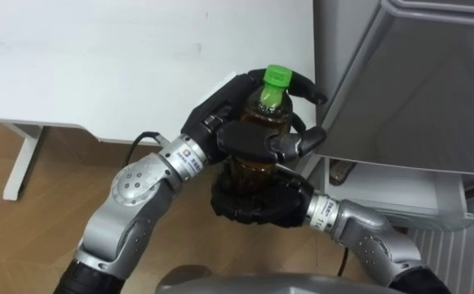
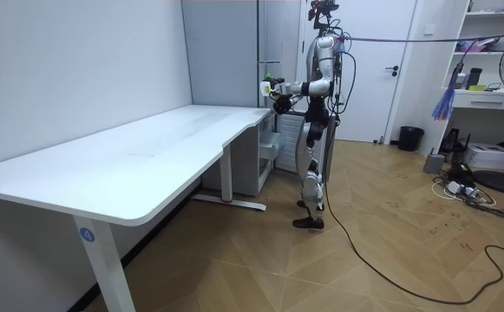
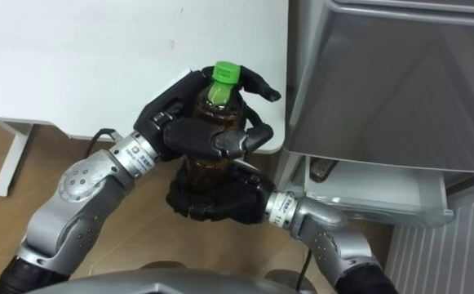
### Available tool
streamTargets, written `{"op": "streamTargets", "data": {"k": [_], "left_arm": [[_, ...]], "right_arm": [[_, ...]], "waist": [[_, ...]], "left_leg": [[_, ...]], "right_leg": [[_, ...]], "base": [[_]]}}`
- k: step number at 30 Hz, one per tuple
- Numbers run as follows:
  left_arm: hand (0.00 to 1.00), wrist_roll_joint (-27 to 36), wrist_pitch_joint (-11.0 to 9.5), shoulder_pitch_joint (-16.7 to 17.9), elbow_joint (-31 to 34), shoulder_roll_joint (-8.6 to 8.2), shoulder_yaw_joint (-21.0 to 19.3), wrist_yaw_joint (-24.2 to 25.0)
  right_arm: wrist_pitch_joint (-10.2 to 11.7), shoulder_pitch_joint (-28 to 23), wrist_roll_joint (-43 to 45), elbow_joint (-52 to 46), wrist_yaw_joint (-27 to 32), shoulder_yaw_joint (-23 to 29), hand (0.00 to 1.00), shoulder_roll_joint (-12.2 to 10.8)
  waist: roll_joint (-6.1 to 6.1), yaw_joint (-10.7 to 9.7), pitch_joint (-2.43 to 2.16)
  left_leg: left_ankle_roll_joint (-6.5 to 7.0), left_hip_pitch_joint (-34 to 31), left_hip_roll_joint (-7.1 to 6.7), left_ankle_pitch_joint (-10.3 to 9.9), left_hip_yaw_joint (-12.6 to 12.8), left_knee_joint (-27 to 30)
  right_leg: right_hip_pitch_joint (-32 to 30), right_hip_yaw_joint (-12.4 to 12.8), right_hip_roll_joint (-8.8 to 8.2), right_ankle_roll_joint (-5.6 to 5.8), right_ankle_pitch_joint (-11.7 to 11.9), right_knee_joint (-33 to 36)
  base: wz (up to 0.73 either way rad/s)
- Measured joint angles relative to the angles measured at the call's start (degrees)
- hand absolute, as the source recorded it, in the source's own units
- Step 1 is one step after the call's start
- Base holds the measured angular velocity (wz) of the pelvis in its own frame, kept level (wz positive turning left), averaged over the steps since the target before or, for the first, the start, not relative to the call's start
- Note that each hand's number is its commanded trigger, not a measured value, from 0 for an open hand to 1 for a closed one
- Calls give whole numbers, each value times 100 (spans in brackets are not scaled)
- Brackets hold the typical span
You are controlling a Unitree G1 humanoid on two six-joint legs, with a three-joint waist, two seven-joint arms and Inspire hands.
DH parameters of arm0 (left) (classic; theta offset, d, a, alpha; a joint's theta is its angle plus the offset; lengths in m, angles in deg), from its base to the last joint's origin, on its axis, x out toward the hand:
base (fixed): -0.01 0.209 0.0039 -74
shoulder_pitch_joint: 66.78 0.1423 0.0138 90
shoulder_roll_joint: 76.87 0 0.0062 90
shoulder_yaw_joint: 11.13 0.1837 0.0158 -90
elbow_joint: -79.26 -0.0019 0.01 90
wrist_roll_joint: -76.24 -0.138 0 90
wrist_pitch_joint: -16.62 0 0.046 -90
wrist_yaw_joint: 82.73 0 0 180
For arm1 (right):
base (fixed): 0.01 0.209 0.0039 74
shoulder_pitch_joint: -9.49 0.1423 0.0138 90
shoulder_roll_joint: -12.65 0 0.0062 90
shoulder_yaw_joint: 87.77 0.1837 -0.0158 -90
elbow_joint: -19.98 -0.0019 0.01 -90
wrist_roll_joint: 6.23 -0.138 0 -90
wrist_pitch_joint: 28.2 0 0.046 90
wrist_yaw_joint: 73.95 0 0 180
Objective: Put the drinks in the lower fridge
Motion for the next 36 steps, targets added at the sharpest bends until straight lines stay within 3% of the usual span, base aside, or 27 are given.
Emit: {"op": "streamTargets", "data": {"k": [7,15,22,36], "left_arm": [[100,0,0,1,-24,0,-2,-7],[100,375,-1,173,-712,-19,150,-58],[100,532,-5,253,-1168,-51,248,-54],[100,620,-4,282,-1271,-59,247,-55]], "right_arm": [[-41,-4,-13,6,0,-2,100,-5],[-478,-65,-89,331,73,-256,100,38],[-620,-98,-100,642,88,-403,100,34],[-700,-102,-101,656,117,-443,100,42]], "waist": [[-6,-6,1],[-60,13,32],[-125,18,19],[-187,26,-16]], "left_leg": [[0,4,0,0,1,1],[-1,64,2,0,6,-67],[0,-24,0,1,6,-13],[-1,-81,2,1,4,-2]], "right_leg": [[8,14,-4,0,0,-1],[61,21,12,1,-1,-12],[-15,-14,10,1,-1,-1],[-21,-53,11,1,-1,0]], "base": [[0],[0],[0],[0]]}}
